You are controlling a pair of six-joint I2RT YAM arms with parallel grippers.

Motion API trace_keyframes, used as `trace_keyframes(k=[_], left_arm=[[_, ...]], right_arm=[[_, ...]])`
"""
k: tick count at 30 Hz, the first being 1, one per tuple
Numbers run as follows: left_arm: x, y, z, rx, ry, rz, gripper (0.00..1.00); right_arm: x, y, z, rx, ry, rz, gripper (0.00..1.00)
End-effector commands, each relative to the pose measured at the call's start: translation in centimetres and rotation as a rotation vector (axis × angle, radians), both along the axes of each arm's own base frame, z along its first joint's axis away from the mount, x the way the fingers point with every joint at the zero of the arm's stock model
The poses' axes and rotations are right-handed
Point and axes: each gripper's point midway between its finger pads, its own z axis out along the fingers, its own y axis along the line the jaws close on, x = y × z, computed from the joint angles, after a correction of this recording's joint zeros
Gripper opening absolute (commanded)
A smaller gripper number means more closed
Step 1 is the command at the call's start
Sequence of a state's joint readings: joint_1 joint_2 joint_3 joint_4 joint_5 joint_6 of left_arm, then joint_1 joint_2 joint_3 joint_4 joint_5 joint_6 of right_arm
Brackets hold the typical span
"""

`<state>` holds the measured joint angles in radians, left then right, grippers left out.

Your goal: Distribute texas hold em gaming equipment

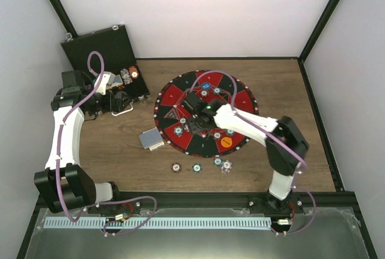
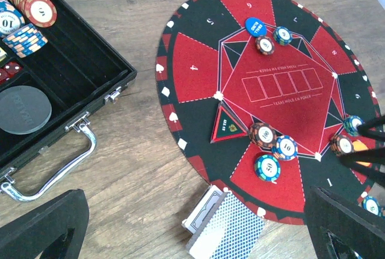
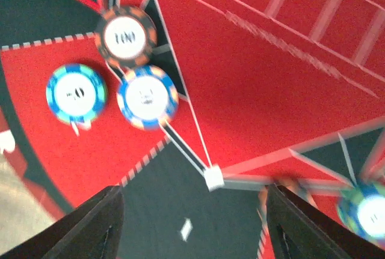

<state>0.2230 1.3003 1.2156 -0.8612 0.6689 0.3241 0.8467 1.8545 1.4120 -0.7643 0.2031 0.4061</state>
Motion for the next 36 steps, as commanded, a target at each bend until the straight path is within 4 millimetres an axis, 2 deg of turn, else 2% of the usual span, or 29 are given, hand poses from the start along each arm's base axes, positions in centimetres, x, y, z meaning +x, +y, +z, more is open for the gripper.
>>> trace_keyframes(k=[1, 7, 10, 14, 20, 26, 36], left_arm=[[-0.2, -0.3, 0.5, -0.008, -0.027, -0.021, 1.00], [-0.2, -0.5, 0.0, -0.020, -0.019, -0.034, 1.00], [-0.2, -0.5, 0.0, -0.024, -0.019, -0.034, 1.00], [-0.3, -0.5, 0.1, -0.025, -0.019, -0.032, 1.00], [-0.3, -0.4, 0.2, -0.017, -0.022, -0.029, 1.00], [-0.3, -0.4, 0.2, -0.019, -0.021, -0.027, 1.00], [-0.3, -0.4, 0.4, -0.014, -0.027, -0.028, 1.00]], right_arm=[[-3.7, -5.5, 1.8, -0.037, 0.024, -0.106, 0.73], [-9.5, -10.9, 1.0, -0.042, 0.116, -0.197, 0.84], [-11.5, -11.8, 0.5, -0.012, 0.153, -0.219, 0.86], [-13.3, -11.9, -0.8, 0.012, 0.193, -0.223, 0.86], [-14.5, -11.2, -2.3, 0.008, 0.227, -0.192, 0.82], [-14.8, -11.2, -3.1, -0.009, 0.233, -0.182, 0.75], [-15.8, -11.3, -4.5, -0.041, 0.274, -0.181, 0.74]])
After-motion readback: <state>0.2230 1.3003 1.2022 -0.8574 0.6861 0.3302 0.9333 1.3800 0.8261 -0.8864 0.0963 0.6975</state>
